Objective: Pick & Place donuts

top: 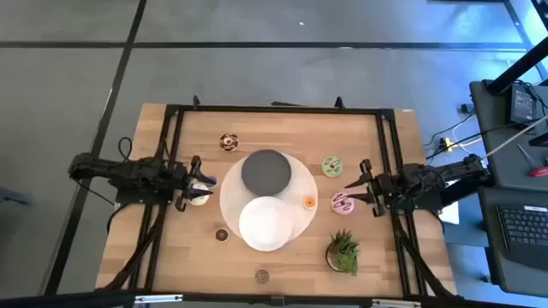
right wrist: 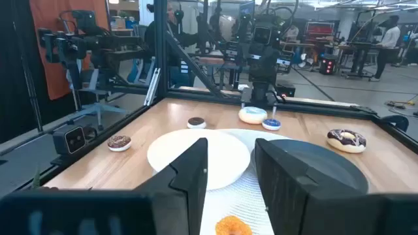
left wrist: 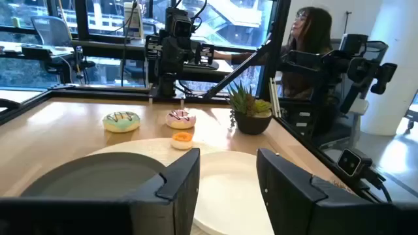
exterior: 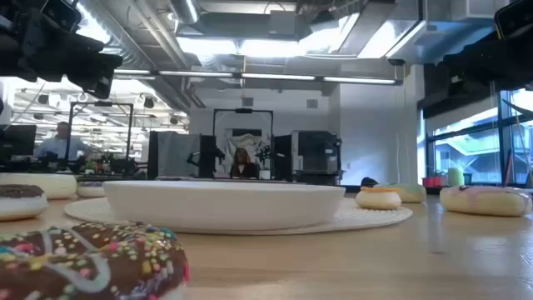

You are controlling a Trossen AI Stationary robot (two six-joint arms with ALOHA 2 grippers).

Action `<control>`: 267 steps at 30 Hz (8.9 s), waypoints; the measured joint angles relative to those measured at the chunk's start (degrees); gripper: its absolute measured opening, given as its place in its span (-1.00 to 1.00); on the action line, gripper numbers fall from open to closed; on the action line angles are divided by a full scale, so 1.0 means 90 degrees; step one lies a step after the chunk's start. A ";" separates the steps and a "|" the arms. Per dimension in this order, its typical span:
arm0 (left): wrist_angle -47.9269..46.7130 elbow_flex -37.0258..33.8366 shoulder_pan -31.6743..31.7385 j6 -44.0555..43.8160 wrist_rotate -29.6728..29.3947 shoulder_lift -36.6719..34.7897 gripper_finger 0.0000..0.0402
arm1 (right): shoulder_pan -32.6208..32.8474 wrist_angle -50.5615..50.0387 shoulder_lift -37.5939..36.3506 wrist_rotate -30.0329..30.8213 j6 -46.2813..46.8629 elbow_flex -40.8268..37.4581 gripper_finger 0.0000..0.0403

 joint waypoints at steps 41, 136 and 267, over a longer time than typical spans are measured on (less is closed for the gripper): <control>-0.0002 0.0000 -0.0002 0.0000 0.0002 0.0000 -0.24 | -0.0001 0.0001 0.0000 0.0000 -0.0005 0.0000 -0.36; 0.1165 0.0000 -0.0002 0.0789 -0.0750 -0.0002 -0.25 | 0.0000 0.0102 0.0001 0.0019 0.1824 0.0002 -0.36; 0.0019 0.5234 0.2213 0.0653 -0.0656 1.0594 -0.75 | -0.0002 0.0326 0.0004 0.3452 0.0651 0.0000 -0.36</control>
